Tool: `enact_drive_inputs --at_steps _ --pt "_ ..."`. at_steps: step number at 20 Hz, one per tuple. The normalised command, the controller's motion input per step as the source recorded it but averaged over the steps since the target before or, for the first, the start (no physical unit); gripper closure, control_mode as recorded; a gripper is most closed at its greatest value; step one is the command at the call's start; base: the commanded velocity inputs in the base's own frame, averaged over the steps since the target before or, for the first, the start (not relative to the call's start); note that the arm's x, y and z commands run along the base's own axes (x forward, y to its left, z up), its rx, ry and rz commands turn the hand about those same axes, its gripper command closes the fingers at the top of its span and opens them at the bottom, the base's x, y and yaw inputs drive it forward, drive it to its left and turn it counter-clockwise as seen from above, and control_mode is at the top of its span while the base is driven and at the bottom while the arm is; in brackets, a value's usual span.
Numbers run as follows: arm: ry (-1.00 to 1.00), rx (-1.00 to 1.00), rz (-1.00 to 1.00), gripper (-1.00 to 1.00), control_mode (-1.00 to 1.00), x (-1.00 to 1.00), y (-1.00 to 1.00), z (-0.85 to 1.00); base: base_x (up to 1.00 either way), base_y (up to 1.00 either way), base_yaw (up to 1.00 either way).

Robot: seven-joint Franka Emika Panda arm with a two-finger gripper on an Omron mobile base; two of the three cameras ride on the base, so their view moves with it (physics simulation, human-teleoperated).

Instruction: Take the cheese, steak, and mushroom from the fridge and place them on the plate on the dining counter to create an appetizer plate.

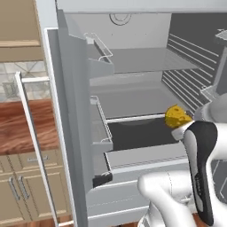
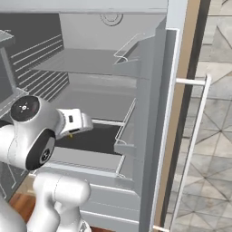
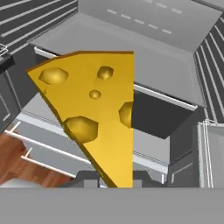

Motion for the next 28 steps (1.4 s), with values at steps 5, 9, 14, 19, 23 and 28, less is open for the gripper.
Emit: enact_drive_inputs --at_steps 5,9,14,19,23,28 --pt "0.0 0.0 0.0 1.0 1.0 0.0 0.0 0.0 -0.88 0.04 0.0" --pt "0.0 0.0 0.0 1.0 1.0 0.0 0.0 0.0 -0.99 0.14 0.1" --pt "0.0 0.0 0.0 1.0 1.0 0.0 0.0 0.0 -0.84 0.2 0.44" --pt "0.0 0.0 0.0 1.0 1.0 0.0 0.0 0.0 -0.62 0.24 0.65" --pt "0.0 0.0 0.0 1.0 1.0 0.0 0.0 0.0 -0.41 0.32 0.74" --pt "0.0 0.0 0.0 1.0 1.0 0.0 0.0 0.0 -0.09 0.56 0.68"
